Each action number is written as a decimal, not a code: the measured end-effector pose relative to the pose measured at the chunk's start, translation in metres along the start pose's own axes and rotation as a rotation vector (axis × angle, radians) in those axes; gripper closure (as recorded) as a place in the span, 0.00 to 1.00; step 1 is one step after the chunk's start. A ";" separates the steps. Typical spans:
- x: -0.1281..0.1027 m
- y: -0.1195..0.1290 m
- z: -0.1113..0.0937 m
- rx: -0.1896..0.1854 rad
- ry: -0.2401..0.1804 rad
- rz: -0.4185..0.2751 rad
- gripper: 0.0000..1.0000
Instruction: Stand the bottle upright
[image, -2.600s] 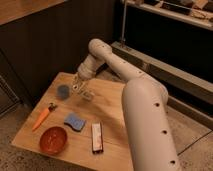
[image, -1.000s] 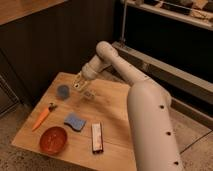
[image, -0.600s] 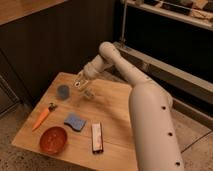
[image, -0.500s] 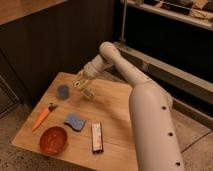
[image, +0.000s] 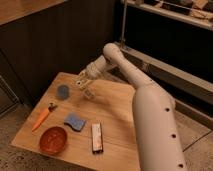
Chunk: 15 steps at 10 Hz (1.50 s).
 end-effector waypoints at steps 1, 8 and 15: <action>0.001 0.000 0.000 0.010 -0.008 0.004 0.68; 0.010 -0.003 -0.016 0.142 -0.068 0.018 0.68; 0.006 -0.008 -0.026 0.181 -0.057 0.048 0.68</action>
